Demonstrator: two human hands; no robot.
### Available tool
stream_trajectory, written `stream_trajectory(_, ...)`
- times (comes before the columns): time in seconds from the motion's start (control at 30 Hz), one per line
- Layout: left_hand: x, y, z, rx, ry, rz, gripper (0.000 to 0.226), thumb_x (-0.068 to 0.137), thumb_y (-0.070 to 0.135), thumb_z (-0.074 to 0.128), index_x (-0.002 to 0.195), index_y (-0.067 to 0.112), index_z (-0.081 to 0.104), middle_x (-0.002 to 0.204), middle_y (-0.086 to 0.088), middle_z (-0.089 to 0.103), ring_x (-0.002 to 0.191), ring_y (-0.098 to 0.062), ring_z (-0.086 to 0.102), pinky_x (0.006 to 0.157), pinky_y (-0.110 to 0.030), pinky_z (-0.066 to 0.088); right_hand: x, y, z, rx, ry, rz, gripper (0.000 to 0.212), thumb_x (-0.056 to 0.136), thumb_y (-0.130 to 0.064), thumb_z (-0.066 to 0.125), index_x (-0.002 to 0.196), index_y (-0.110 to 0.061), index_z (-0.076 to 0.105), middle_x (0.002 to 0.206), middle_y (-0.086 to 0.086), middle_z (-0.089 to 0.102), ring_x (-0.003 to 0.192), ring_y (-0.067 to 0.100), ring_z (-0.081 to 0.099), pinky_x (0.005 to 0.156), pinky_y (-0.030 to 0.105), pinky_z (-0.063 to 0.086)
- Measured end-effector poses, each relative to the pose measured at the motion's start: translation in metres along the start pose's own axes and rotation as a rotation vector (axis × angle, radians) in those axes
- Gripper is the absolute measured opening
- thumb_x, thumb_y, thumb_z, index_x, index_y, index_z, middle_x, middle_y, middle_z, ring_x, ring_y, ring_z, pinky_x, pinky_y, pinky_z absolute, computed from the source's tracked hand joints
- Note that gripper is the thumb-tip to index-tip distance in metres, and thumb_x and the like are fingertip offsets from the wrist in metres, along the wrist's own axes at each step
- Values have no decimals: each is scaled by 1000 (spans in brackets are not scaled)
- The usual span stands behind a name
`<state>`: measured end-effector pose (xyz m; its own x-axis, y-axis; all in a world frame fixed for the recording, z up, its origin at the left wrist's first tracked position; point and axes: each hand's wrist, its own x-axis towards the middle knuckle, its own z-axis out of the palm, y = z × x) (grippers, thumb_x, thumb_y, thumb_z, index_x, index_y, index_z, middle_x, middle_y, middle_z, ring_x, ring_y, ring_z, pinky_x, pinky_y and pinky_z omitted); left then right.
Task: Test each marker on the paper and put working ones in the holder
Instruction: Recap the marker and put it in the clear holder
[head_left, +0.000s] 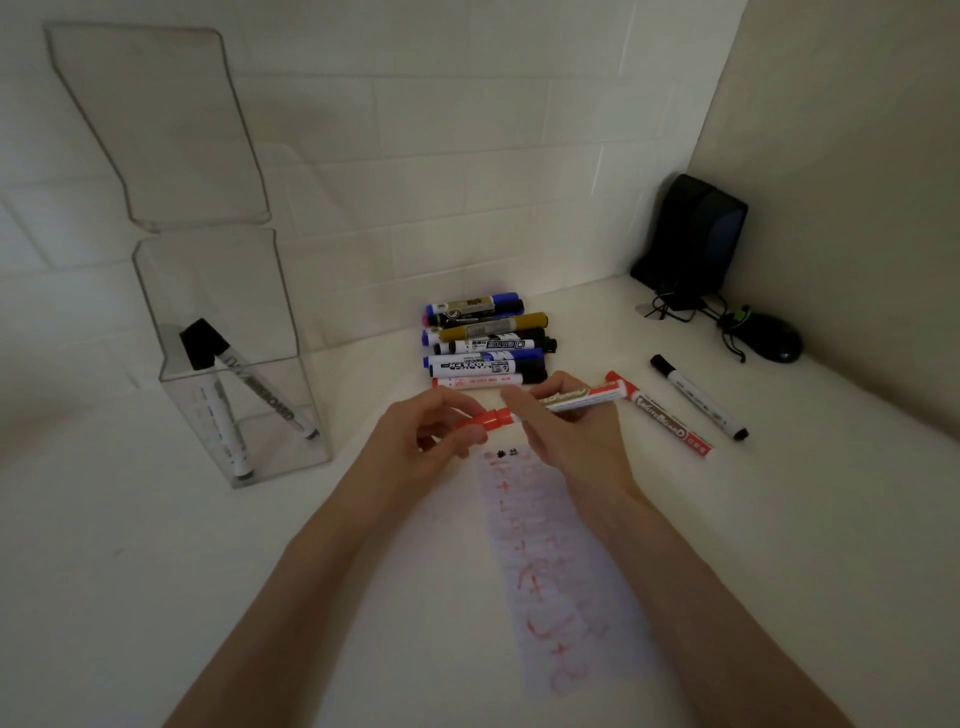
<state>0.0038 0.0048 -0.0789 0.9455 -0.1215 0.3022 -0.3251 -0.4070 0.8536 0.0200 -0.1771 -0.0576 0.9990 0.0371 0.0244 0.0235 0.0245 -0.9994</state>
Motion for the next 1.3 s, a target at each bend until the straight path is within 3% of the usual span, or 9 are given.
stream_trajectory(0.13, 0, -5, -2, -14, 44, 4, 10, 96, 17, 64, 102, 25, 66, 79, 6, 74, 64, -12, 67, 66, -20, 52, -3, -15, -6, -5, -131, 125, 43, 98, -48, 61, 101, -9, 77, 86, 13, 78, 64, 28, 69, 50, 26, 45)
stream_trajectory(0.23, 0, -7, -1, 3, 55, 12, 12, 97, 15, 62, 103, 21, 71, 75, 11, 71, 63, -9, 65, 68, -19, 50, 1, -14, -10, 20, -84, 202, 65, 105, -39, 30, 83, 1, 76, 76, 20, 74, 53, 29, 58, 48, 27, 38)
stream_trajectory(0.4, -1, -1, 8, -24, 150, 41, 15, 97, 8, 61, 100, 12, 75, 68, 8, 66, 62, -11, 63, 70, -24, 50, -7, -4, -5, 67, 25, 142, 71, 103, -29, 27, 40, -20, 58, 56, 8, 55, 45, 13, 32, 44, 25, 25)
stream_trajectory(0.6, -3, 2, 15, -26, 188, 68, 19, 97, 4, 59, 98, 15, 75, 68, 4, 66, 62, -12, 62, 69, -32, 52, -7, -3, -4, 92, 54, 123, 72, 103, -27, 28, 37, -21, 55, 53, 5, 51, 48, 13, 31, 44, 24, 25)
stream_trajectory(0.73, 0, 3, 16, 15, 136, 40, 13, 99, 11, 59, 104, 19, 69, 82, 10, 68, 72, -10, 63, 70, -23, 49, -4, -11, -16, -107, -12, 60, 58, 107, -30, 37, 65, -12, 73, 58, 3, 60, 46, 8, 40, 48, 20, 35)
stream_trajectory(0.87, 4, 0, 16, 81, 230, 29, 17, 96, 15, 64, 105, 29, 65, 99, 17, 70, 87, -5, 62, 69, -13, 43, 6, -15, -46, -218, -58, -40, 14, 97, -23, 69, 94, -17, 81, 71, 2, 73, 57, 11, 58, 54, 20, 45)
stream_trajectory(1.03, 1, -4, 15, 152, 220, 49, 26, 92, 17, 69, 111, 34, 65, 106, 22, 67, 93, -6, 63, 71, -13, 45, 19, -6, -73, -749, -315, -166, 20, 93, -29, 73, 112, -33, 78, 83, -16, 77, 65, 0, 60, 59, 14, 43)
stream_trajectory(1.17, 3, -7, 11, 182, 267, -12, 31, 93, 22, 69, 120, 35, 60, 108, 18, 62, 89, -4, 63, 68, -14, 44, 32, 0, -107, -916, 62, -214, 14, 93, -28, 74, 105, -26, 80, 78, -11, 72, 60, 3, 57, 56, 9, 38)
stream_trajectory(1.3, 1, -8, 13, 238, 290, -42, 23, 96, 16, 62, 113, 32, 63, 99, 16, 64, 84, -4, 61, 65, -13, 43, 38, 15, -123, -1007, 370, -168, 17, 87, -32, 80, 99, -21, 82, 92, 3, 71, 92, 27, 61, 75, 29, 37)
